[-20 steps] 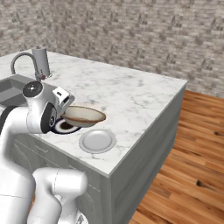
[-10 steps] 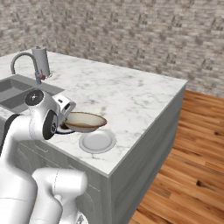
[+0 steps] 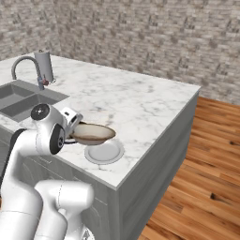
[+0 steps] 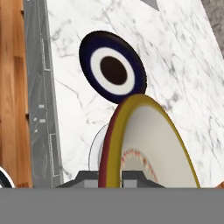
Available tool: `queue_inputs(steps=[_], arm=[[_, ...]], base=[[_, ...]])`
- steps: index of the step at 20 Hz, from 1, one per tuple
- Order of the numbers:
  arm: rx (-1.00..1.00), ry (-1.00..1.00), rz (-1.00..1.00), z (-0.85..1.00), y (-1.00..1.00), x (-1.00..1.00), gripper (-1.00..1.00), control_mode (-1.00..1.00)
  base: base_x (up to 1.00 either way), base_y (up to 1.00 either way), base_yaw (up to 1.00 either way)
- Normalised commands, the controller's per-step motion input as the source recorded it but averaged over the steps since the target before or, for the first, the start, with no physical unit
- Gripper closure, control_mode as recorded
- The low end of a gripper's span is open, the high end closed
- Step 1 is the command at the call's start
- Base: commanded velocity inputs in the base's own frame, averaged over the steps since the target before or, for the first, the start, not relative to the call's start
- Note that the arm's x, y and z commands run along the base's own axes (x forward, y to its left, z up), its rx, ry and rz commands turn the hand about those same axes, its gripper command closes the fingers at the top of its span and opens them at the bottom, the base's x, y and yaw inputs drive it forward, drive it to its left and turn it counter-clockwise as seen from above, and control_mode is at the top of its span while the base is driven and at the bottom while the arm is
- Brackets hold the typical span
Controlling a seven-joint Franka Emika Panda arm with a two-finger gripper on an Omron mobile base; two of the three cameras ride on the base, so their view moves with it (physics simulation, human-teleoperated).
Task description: Move the bowls from the cabinet to the plates on the dining table.
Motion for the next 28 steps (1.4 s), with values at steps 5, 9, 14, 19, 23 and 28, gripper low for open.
queue_inputs(steps=[5,9,14,19,23,28], arm=[[0.00,0.00,0.00,-0.16,0.00,0.12,1.00,-1.00],[0.00,0.00,0.00,-0.16,-0.02,0.12,1.00,-1.00],[0.00,0.00,0.00,-0.15,-0.05,0.13,1.00,-1.00],[0.00,0.00,0.00,-0.17,-0.05,0.16,1.00,-1.00],[0.00,0.00,0.00,-0.16,-0.03,0.14,1.00,-1.00],[0.00,0.00,0.00,-0.15,-0.04,0.14,1.00,-1.00]], base=[[0.00,0.00,0.00],[0.00,0.00,0.00],[0.00,0.00,0.00],[0.00,0.00,0.00],[0.00,0.00,0.00],[0.00,0.00,0.00]])
